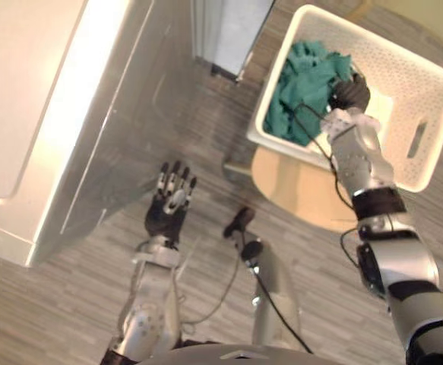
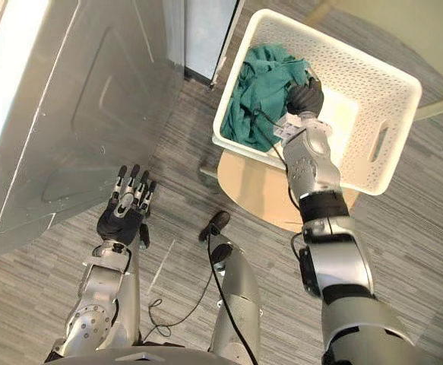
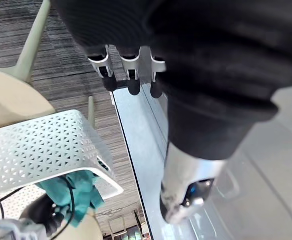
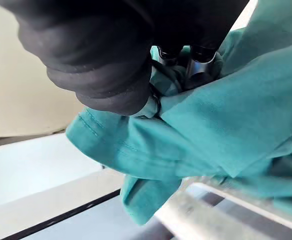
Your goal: Pick up the laundry basket with both hands and put the clothes into the washing machine.
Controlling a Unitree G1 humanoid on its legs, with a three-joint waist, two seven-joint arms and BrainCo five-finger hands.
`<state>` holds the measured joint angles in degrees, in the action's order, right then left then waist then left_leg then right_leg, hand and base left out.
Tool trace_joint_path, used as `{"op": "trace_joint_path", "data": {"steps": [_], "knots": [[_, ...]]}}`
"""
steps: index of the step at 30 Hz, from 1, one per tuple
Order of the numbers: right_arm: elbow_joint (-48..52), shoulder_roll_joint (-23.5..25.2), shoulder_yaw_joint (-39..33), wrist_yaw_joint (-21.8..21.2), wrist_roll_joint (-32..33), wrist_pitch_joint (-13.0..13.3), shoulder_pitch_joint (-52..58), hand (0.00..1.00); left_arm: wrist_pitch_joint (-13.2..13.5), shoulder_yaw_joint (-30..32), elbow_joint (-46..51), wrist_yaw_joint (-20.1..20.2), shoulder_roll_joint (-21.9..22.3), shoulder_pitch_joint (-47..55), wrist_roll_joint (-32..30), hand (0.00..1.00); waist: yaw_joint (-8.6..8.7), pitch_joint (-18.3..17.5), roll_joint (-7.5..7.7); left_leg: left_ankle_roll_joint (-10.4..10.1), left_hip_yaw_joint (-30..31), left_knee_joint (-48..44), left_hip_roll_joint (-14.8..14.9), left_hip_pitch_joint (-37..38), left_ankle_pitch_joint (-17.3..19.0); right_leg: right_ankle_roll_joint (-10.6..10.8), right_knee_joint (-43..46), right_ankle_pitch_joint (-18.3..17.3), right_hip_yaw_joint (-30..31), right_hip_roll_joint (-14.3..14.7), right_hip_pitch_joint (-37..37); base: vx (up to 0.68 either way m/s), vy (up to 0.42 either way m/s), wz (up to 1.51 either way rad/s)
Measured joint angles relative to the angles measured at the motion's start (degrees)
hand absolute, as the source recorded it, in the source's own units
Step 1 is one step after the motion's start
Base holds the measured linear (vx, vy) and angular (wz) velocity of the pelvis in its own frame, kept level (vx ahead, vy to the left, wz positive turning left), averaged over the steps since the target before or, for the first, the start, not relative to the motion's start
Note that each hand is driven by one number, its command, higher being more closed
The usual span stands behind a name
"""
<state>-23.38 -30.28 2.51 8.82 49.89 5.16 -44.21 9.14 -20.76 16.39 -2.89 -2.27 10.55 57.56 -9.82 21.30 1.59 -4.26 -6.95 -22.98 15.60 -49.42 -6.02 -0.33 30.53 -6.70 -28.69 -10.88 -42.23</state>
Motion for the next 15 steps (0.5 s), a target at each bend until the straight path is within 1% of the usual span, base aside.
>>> {"op": "trace_joint_path", "data": {"steps": [1, 2, 3, 4, 6, 8, 9, 11, 12, 13, 14, 15], "knots": [[1.94, 0.31, -0.52, -0.03, 0.16, 0.28, 1.26, 1.0, 0.0, -0.16, 0.02, 0.08, -0.48, 0.19, 0.2, 0.0, 0.1, 0.02, 0.03, 0.12, -0.09, 0.0, -0.04, 0.53, 0.2, 0.07, 0.13, -0.15, 0.08, -0.06, 0.44, 0.02, -0.038, 0.05], [6.25, 0.62, -1.02, -0.06, 0.48, 1.01, 3.96, 1.0, 0.0, -0.49, 0.13, 0.37, -1.56, 0.45, 0.44, 0.0, 0.13, 0.13, 0.3, 0.13, -0.44, 0.0, -0.1, 1.62, 0.36, 0.07, 0.5, -0.43, 0.41, -0.21, 1.11, 0.02, -0.044, -0.02], [10.07, 0.71, -1.05, -0.18, 0.5, 1.21, 6.18, 1.0, 0.0, -0.76, 0.19, 0.66, -2.61, 0.51, 0.79, 0.0, 0.16, 0.37, 0.78, 0.14, -0.93, 0.01, -0.14, 2.64, 0.53, 0.04, 0.93, -0.68, 0.94, -0.37, 1.56, 0.01, -0.047, -0.04], [11.86, 0.82, -1.15, -0.23, 0.53, 1.33, 7.29, 1.0, -0.02, -0.96, 0.25, 0.7, -3.04, 0.55, 0.8, 0.0, 0.27, 0.45, 0.94, 0.1, -1.01, -0.02, -0.17, 3.04, 0.61, 0.01, 1.05, -0.77, 0.99, -0.45, 1.87, 0.01, -0.046, -0.02], [16.41, 1.84, -2.36, -0.82, 1.67, 1.63, 10.99, 1.0, -0.12, -2.19, 0.68, 0.84, -4.52, 0.58, 0.82, 0.0, 0.8, 0.67, 1.35, 0.03, -1.05, 0.06, -0.37, 4.39, 0.73, 0.12, 1.46, -1.22, 1.01, -0.74, 3.0, 0.02, -0.038, 0.07], [21.42, 3.11, -4.77, -1.53, 2.68, 2.3, 16.36, 1.0, -0.62, -3.4, 1.0, 1.83, -6.02, 0.66, 0.83, 0.0, 1.27, 0.91, 1.98, -0.04, -1.04, 0.13, -1.17, 6.41, 1.06, 0.34, 2.79, -2.36, 1.12, -1.63, 4.55, 0.04, -0.033, 0.15], [22.53, 3.13, -5.18, -1.95, 2.73, 2.33, 17.65, 1.0, -0.67, -3.78, 1.07, 2.05, -6.34, 0.72, 0.82, 0.0, 1.36, 0.81, 2.18, -0.07, -1.04, 0.13, -1.36, 6.84, 1.15, 0.32, 3.15, -2.65, 1.12, -1.89, 4.85, 0.04, -0.036, 0.16], [26.8, 3.25, -5.58, -2.93, 3.87, 2.65, 21.37, 1.0, -1.36, -4.46, 1.96, 2.41, -8.49, 1.46, 0.81, 0.0, 2.37, 0.65, 3.01, -0.05, -0.94, 0.42, -2.14, 8.35, 1.35, 0.46, 4.32, -3.7, 1.15, -2.71, 5.92, 0.04, -0.037, 0.16], [27.68, 3.28, -5.59, -3.87, 4.06, 3.05, 22.64, 1.0, -1.66, -4.48, 2.62, 2.47, -9.26, 1.92, 0.81, 0.0, 2.88, 0.53, 3.43, -0.06, -0.88, 0.6, -2.42, 9.06, 1.38, 0.55, 4.63, -4.05, 1.3, -2.92, 6.38, 0.03, -0.027, 0.11], [27.73, 3.28, -5.61, -4.07, 4.21, 3.14, 22.94, 1.0, -1.69, -4.51, 2.75, 2.5, -9.45, 1.99, 0.81, 0.0, 2.94, 0.45, 3.58, -0.05, -0.89, 0.7, -2.49, 9.24, 1.38, 0.56, 4.67, -4.11, 1.36, -2.96, 6.45, 0.04, -0.037, 0.07], [28.07, 3.28, -5.72, -4.76, 4.44, 3.18, 24.31, 1.0, -1.73, -4.71, 2.97, 2.74, -10.22, 2.11, 0.81, 0.0, 3.3, 0.1, 4.17, -0.02, -0.98, 1.31, -2.8, 9.98, 1.33, 0.61, 4.71, -4.29, 1.53, -3.1, 6.81, 0.05, -0.037, 0.1], [28.79, 3.29, -5.8, -5.22, 4.97, 3.18, 25.88, 1.0, -1.92, -4.72, 2.96, 3.18, -10.94, 2.15, 0.76, 0.0, 3.64, 0.06, 4.32, -0.03, -0.83, 1.72, -3.18, 11.09, 1.33, 0.86, 4.7, -4.61, 1.41, -3.32, 7.93, 0.06, -0.042, 0.1]]}}
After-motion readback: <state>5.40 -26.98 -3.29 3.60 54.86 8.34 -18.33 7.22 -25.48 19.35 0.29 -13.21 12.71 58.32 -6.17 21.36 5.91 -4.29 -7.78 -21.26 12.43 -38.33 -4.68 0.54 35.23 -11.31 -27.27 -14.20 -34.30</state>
